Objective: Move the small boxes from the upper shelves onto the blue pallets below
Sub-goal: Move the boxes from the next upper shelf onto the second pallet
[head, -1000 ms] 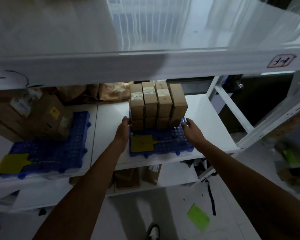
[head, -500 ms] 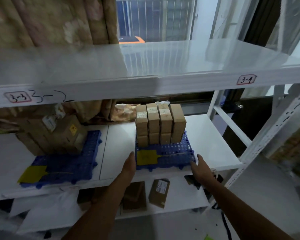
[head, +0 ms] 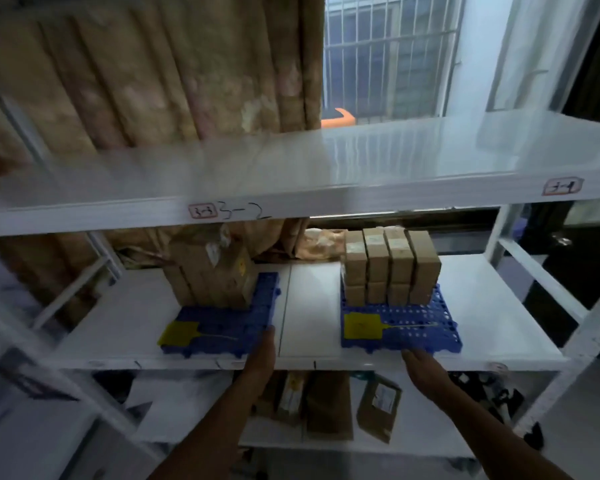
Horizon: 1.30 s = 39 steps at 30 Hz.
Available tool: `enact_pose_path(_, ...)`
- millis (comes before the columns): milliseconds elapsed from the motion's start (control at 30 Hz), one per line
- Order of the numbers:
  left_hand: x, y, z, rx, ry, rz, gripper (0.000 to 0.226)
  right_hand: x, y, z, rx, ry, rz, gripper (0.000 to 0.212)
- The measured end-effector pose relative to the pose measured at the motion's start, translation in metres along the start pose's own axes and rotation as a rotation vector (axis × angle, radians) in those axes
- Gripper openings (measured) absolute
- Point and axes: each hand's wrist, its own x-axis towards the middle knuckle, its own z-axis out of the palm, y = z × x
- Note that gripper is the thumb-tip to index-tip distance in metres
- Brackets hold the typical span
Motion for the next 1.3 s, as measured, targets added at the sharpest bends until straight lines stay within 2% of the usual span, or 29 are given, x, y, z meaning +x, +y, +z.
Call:
enact_pose_path(133,0.018,0.03,-0.082,-0.073,0.099,-0.022,0.056,-0.002,-0.08,0.041,0.024,-0.044,-0.062,0.042)
enact_pose_path(233,0.04,0.039,-0.136,-0.15,0.196,0.017,0.041,0.001,-0.137,0.079,0.003,-0.128,-0.087,0.05)
enact_pose_path(267,0.048,0.041,-0.152,-0.158,0.194,0.023,0.036,0.0,-0.155,0.093,0.006,-0.152,-0.084,0.053)
enact_pose_path(400,0.095,0.043,-0.212,-0.167,0.137,0.023,0.048,0.01,-0.216,0.162,-0.047,-0.178,-0.123,0.054)
enact_pose_path(567,0.174,0.059,-0.274,-0.23,0.097,-0.039,0.057,0.036,-0.269,0.236,0.103,-0.22,-0.094,0.041)
enact_pose_path(633,0.198,0.064,-0.29,-0.252,0.078,-0.047,0.056,0.042,-0.286,0.255,0.203,-0.182,-0.051,0.038)
enact_pose_path(800,0.239,0.074,-0.307,-0.235,0.014,-0.026,0.056,0.052,-0.318,0.286,0.279,0.039,-0.111,0.049)
enact_pose_path(900,0.257,0.079,-0.304,-0.167,-0.039,0.055,0.052,0.063,-0.326,0.294,0.383,0.142,-0.176,0.051)
enact_pose_path(1000,0.27,0.085,-0.297,-0.106,-0.048,0.124,0.052,0.071,-0.34,0.299,0.544,0.078,-0.14,0.055)
enact_pose_path(1200,0.281,0.084,-0.283,-0.033,-0.118,0.209,0.047,0.077,-0.358,0.311,0.633,0.079,-0.199,0.035)
enact_pose_path(1300,0.281,0.079,-0.28,-0.028,-0.112,0.24,0.03,0.076,-0.356,0.313,0.592,0.089,-0.234,0.045)
